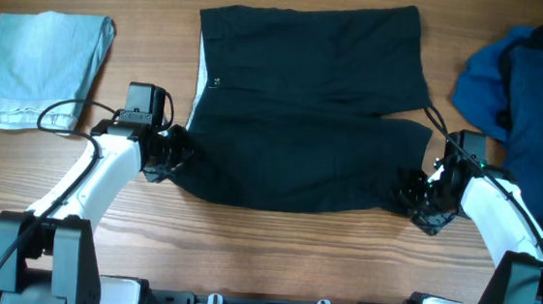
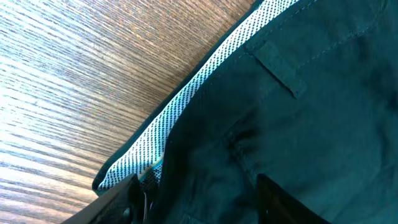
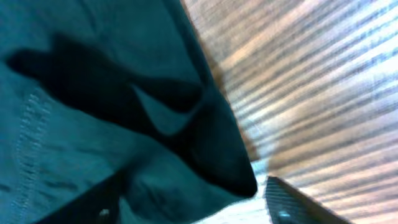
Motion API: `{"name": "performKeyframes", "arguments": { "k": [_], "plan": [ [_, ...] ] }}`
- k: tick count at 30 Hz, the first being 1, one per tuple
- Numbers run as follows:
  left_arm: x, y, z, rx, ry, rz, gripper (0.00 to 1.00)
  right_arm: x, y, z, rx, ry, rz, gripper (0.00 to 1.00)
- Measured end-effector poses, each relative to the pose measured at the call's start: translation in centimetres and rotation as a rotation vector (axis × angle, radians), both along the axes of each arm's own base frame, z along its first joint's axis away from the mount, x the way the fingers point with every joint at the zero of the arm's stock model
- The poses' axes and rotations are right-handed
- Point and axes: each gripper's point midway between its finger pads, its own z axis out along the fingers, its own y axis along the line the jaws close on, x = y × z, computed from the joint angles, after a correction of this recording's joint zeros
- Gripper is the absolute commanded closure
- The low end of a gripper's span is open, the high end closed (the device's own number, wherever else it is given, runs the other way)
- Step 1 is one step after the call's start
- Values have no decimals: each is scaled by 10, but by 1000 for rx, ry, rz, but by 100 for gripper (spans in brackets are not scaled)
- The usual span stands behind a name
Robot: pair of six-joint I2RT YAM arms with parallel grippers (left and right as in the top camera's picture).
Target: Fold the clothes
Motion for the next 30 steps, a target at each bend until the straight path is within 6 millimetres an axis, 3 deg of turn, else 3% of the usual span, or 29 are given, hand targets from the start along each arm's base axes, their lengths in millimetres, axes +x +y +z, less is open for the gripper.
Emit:
{"name": "performKeyframes", "arguments": {
  "k": [1, 2, 3, 9, 12, 14, 22, 24, 26, 30],
  "plan": [
    [0, 0, 0, -1, 0, 0, 42, 4, -1, 0, -4, -16, -8, 82],
    [0, -1, 0, -4, 1, -1, 44, 7, -2, 0, -7, -28, -13, 92],
    [0, -1, 0, -6, 0, -2, 45, 11, -2, 1, -9, -42, -17, 96],
    [0, -1, 0, -7, 1, -2, 53, 13, -3, 1, -11, -52, -20, 96],
    [0, -1, 0, -6, 0, -3, 83, 13, -3, 1, -13, -57, 6, 96],
    [0, -1, 0, -5, -1, -8, 96, 13, -3, 1, -15, -62, 27, 96],
    [-6, -1, 3, -5, 13, -5, 96, 5, 0, 1, -2, -30, 49, 96],
    [-7, -1, 25, -9, -43, -5, 96, -5, 2, 4, 9, 13, 49, 96],
    [-12, 0, 45, -10, -89, -5, 96, -2, 2, 16, 7, 2, 49, 96],
    [-34, 3, 57, 5, -63, -1, 96, -6, 2, 44, 0, -9, 52, 96]
  ]
}}
